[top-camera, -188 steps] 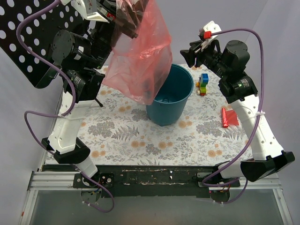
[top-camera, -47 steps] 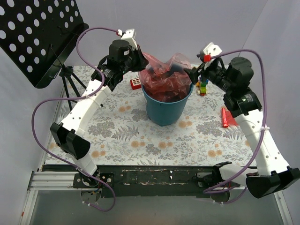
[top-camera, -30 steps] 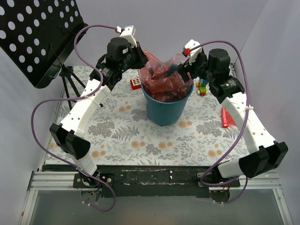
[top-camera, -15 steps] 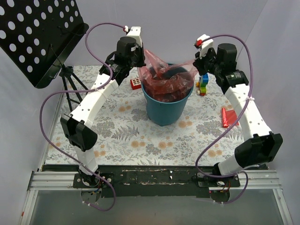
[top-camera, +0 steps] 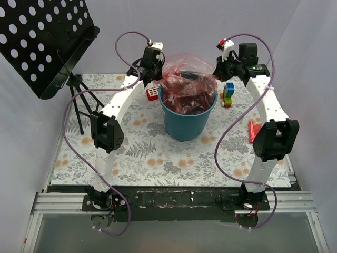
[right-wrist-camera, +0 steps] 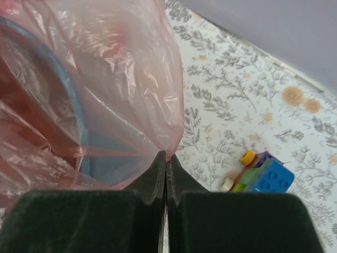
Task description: Put the trash bags into the trash bin
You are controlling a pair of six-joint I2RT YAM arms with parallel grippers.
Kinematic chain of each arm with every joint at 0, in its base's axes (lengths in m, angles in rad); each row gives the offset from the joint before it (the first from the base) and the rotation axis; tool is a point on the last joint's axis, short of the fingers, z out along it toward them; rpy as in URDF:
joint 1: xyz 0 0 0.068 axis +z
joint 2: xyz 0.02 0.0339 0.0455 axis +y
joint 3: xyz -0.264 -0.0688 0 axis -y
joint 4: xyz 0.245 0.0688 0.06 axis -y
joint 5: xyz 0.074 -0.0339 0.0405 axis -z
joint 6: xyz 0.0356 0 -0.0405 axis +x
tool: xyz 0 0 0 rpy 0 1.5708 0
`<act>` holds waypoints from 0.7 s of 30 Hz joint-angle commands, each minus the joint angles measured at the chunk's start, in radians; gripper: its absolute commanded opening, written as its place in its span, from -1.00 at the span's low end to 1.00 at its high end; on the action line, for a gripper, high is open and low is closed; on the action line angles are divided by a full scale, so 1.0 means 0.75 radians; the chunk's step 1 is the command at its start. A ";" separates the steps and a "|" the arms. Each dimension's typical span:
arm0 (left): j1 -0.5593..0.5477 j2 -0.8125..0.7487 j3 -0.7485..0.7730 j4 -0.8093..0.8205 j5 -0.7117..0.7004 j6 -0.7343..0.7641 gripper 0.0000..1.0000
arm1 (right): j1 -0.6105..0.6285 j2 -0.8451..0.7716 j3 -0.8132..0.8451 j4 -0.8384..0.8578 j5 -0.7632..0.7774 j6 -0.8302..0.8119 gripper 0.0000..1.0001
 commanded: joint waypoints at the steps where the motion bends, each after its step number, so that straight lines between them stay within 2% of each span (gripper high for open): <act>1: 0.052 -0.153 -0.035 -0.169 0.238 -0.075 -0.57 | 0.001 -0.029 0.036 -0.117 -0.093 0.004 -0.97; 4: 0.086 -0.247 -0.159 -0.214 0.398 -0.085 -0.31 | -0.007 -0.052 -0.005 -0.154 -0.089 -0.002 -0.97; 7: 0.133 -0.329 -0.280 -0.251 0.584 -0.071 -0.17 | -0.016 -0.078 -0.054 -0.195 -0.105 -0.022 -0.97; 10: 0.166 -0.392 -0.364 -0.288 0.735 -0.063 -0.08 | -0.018 -0.082 -0.075 -0.275 -0.095 -0.051 -0.97; 16: 0.258 -0.405 -0.452 -0.401 1.032 -0.106 -0.03 | -0.034 -0.129 -0.159 -0.346 -0.091 -0.092 -0.97; 18: 0.301 -0.433 -0.481 -0.376 1.197 -0.136 0.11 | -0.034 -0.154 -0.126 -0.373 -0.097 -0.094 -0.73; 20: 0.338 -0.446 -0.467 -0.364 1.381 -0.140 0.31 | -0.038 -0.184 -0.100 -0.387 -0.075 -0.108 -0.29; 21: 0.346 -0.446 -0.452 -0.360 1.441 -0.140 0.36 | -0.040 -0.209 -0.104 -0.371 -0.044 -0.096 -0.16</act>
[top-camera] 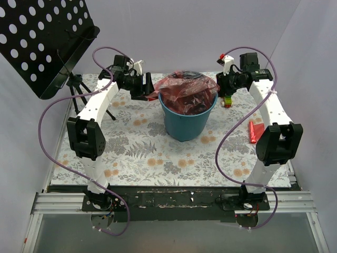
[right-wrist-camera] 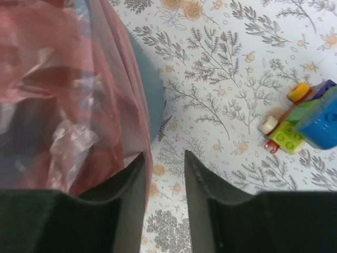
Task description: Put the trash bags into the trash bin
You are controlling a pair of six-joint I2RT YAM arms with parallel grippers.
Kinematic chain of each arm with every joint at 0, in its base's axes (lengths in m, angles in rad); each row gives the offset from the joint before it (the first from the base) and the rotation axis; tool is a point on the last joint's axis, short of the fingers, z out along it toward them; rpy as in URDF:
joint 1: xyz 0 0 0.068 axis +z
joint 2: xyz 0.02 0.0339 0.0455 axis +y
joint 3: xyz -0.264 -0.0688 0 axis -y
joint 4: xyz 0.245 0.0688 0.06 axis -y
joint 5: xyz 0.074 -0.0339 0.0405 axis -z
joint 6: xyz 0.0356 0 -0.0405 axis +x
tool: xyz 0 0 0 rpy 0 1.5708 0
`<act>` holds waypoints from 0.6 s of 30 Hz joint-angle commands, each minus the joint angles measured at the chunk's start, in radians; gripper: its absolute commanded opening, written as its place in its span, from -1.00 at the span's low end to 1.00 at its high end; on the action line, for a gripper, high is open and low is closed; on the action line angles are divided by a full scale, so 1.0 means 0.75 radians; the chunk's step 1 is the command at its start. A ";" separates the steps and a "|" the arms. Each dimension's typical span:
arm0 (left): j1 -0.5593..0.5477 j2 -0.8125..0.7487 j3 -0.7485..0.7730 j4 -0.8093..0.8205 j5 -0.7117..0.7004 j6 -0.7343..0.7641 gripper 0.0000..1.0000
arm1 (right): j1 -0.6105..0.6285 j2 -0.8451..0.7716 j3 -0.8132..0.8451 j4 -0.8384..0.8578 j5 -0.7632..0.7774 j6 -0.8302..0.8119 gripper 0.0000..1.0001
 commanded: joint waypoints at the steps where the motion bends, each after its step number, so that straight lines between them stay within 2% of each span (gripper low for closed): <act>1: 0.071 -0.120 0.036 -0.014 0.430 -0.036 0.40 | -0.015 -0.172 0.039 0.008 0.045 -0.010 -0.05; 3: 0.090 -0.128 0.065 0.015 0.440 -0.046 0.46 | -0.038 -0.235 0.008 0.086 0.075 0.024 0.04; 7: 0.145 -0.173 0.089 0.084 0.299 -0.076 0.54 | -0.093 -0.321 0.033 0.194 0.098 0.088 0.01; 10: 0.170 -0.269 -0.008 0.245 0.120 -0.134 0.78 | -0.136 -0.403 -0.043 0.341 -0.063 0.094 0.03; 11: 0.170 -0.320 -0.057 0.321 0.121 -0.120 0.85 | -0.136 -0.434 -0.094 0.391 -0.185 0.066 0.05; 15: 0.164 -0.527 -0.325 0.728 0.301 0.144 0.95 | -0.136 -0.426 -0.166 0.473 -0.435 0.041 0.17; 18: 0.151 -0.570 -0.400 0.747 0.275 0.368 0.96 | -0.114 -0.346 -0.135 0.450 -0.456 0.039 0.25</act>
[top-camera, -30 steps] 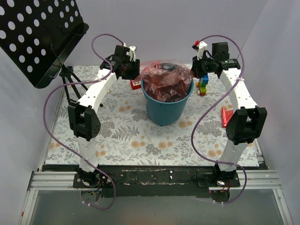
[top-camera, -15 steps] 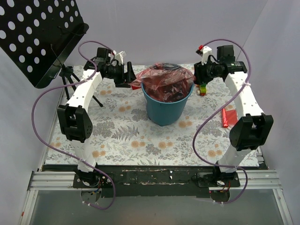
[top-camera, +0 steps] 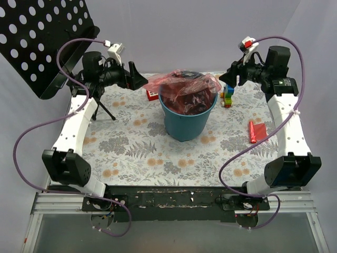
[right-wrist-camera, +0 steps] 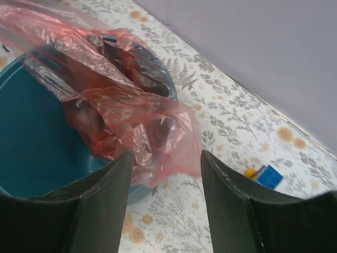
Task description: Put the trash bags into the trash bin
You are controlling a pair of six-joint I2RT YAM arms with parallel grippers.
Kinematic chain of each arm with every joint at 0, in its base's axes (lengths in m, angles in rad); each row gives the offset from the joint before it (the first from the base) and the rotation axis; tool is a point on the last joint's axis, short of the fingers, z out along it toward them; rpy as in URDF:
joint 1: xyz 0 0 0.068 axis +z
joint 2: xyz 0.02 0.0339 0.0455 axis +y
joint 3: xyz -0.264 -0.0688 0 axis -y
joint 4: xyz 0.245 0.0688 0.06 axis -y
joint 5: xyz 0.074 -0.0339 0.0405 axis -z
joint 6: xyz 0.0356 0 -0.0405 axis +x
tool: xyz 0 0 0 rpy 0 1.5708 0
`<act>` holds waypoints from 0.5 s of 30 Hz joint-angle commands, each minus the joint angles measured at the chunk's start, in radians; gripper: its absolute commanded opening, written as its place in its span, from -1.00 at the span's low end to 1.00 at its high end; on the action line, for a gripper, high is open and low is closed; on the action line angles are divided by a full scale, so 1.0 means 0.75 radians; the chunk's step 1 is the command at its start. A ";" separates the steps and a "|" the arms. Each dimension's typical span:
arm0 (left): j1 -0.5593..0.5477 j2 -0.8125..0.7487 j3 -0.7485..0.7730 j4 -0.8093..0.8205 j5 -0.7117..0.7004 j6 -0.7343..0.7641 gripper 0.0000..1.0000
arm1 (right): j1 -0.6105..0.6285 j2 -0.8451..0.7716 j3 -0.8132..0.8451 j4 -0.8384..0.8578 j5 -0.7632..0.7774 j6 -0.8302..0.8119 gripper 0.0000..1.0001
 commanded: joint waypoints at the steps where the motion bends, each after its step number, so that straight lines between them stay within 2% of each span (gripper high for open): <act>1: -0.021 -0.110 -0.070 0.209 0.027 0.362 0.95 | 0.029 0.118 0.010 0.081 -0.167 -0.012 0.26; 3: -0.021 -0.104 -0.052 0.184 0.041 0.442 0.91 | 0.037 0.153 0.014 0.139 -0.157 0.027 0.26; 5: -0.031 -0.104 -0.017 0.166 0.176 0.530 0.91 | 0.041 0.194 0.038 0.173 -0.157 0.057 0.27; 10: -0.135 -0.008 0.116 0.003 0.252 0.744 0.89 | 0.053 0.329 0.196 0.034 -0.257 0.043 0.31; 12: -0.170 0.037 0.153 -0.026 0.236 0.802 0.76 | 0.058 0.341 0.214 0.009 -0.282 0.041 0.29; 13: -0.187 0.059 0.173 -0.034 0.218 0.825 0.66 | 0.062 0.337 0.206 0.009 -0.284 0.037 0.24; 15: -0.215 0.098 0.206 -0.053 0.154 0.876 0.49 | 0.066 0.319 0.176 0.023 -0.278 0.033 -0.03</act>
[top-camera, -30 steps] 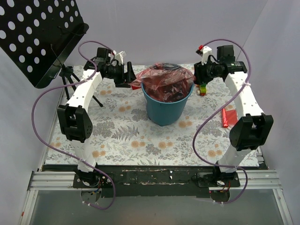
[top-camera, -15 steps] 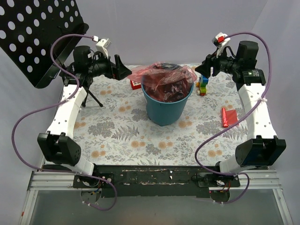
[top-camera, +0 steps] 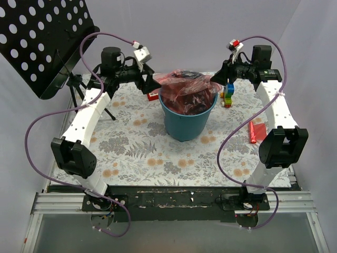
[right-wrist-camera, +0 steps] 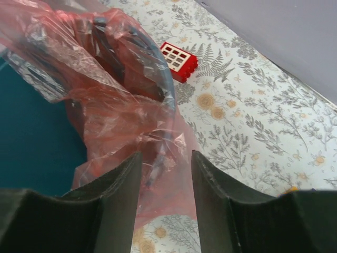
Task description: Put the trash bags into the trash bin
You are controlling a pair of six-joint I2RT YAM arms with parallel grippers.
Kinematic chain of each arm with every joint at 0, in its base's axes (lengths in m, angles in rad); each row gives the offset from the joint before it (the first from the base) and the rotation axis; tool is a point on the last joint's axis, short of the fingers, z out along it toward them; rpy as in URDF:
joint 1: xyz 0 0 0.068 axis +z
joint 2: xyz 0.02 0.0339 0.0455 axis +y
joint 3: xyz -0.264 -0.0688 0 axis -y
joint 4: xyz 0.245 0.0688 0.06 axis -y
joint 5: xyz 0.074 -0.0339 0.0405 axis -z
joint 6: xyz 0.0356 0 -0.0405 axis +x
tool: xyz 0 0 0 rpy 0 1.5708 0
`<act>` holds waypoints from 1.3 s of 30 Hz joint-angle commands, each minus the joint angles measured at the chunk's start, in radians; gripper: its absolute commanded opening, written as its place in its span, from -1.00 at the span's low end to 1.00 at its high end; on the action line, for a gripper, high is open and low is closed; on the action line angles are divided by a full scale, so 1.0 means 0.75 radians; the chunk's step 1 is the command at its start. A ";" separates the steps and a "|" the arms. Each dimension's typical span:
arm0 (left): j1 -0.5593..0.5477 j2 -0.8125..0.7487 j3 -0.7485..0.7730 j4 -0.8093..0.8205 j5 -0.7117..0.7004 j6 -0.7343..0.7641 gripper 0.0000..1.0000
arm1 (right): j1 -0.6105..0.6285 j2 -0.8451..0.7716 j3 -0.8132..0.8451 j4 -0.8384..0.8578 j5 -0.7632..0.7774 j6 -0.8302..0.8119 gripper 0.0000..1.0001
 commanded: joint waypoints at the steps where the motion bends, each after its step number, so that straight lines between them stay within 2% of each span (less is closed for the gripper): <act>1: -0.053 0.052 0.097 -0.098 -0.040 0.216 0.41 | 0.017 -0.054 0.035 0.001 -0.075 0.004 -0.17; 3: -0.061 0.073 0.115 -0.106 -0.057 0.241 0.31 | 0.017 -0.061 0.022 -0.005 -0.061 0.006 -0.34; 7: -0.065 0.071 0.136 -0.121 -0.079 0.298 0.06 | 0.019 -0.065 0.014 -0.054 -0.071 -0.011 -0.48; 9: -0.065 0.050 0.126 -0.137 -0.087 0.353 -0.09 | 0.020 -0.083 -0.006 -0.058 -0.071 -0.019 -0.74; 11: -0.067 0.034 0.117 -0.168 -0.094 0.404 -0.35 | 0.020 -0.095 -0.012 -0.062 -0.067 -0.021 -0.97; 13: -0.065 0.020 0.115 -0.188 -0.092 0.417 -0.72 | 0.020 -0.126 -0.010 -0.064 -0.063 -0.031 -0.97; 15: -0.067 -0.005 0.105 -0.184 -0.081 0.413 -0.97 | 0.017 -0.171 -0.012 -0.042 -0.047 -0.039 -0.97; 20: -0.069 -0.158 -0.017 -0.009 -0.096 0.266 -1.00 | 0.022 -0.316 -0.041 -0.048 -0.049 -0.100 -0.97; 24: -0.077 -0.222 -0.060 -0.070 -0.063 0.151 -1.00 | 0.034 -0.422 -0.143 -0.183 -0.047 -0.235 -0.97; 26: -0.089 -0.259 -0.093 -0.064 -0.038 0.104 -1.00 | 0.034 -0.502 -0.249 -0.092 0.018 -0.234 -0.97; 27: -0.100 -0.273 -0.101 -0.059 -0.028 0.084 -1.00 | 0.034 -0.543 -0.298 -0.012 0.049 -0.215 -0.71; 28: -0.106 -0.283 -0.097 -0.061 -0.012 0.069 -1.00 | 0.034 -0.551 -0.325 0.074 0.078 -0.187 -0.35; 29: -0.108 -0.289 -0.095 -0.063 -0.008 0.055 -1.00 | 0.034 -0.541 -0.323 0.119 0.098 -0.156 -0.15; 31: -0.110 -0.289 -0.085 -0.092 -0.004 0.065 -1.00 | 0.036 -0.452 -0.238 0.114 0.084 -0.158 0.10; 33: -0.110 -0.291 -0.085 -0.143 -0.008 0.118 -1.00 | 0.036 -0.343 -0.121 0.095 0.068 -0.134 0.20; 37: -0.126 -0.322 -0.142 -0.225 -0.034 0.267 -1.00 | 0.042 -0.143 0.128 0.077 -0.016 -0.072 0.20; 39: -0.130 -0.353 -0.189 -0.213 -0.061 0.286 -1.00 | 0.085 -0.051 0.261 -0.051 -0.042 -0.204 0.20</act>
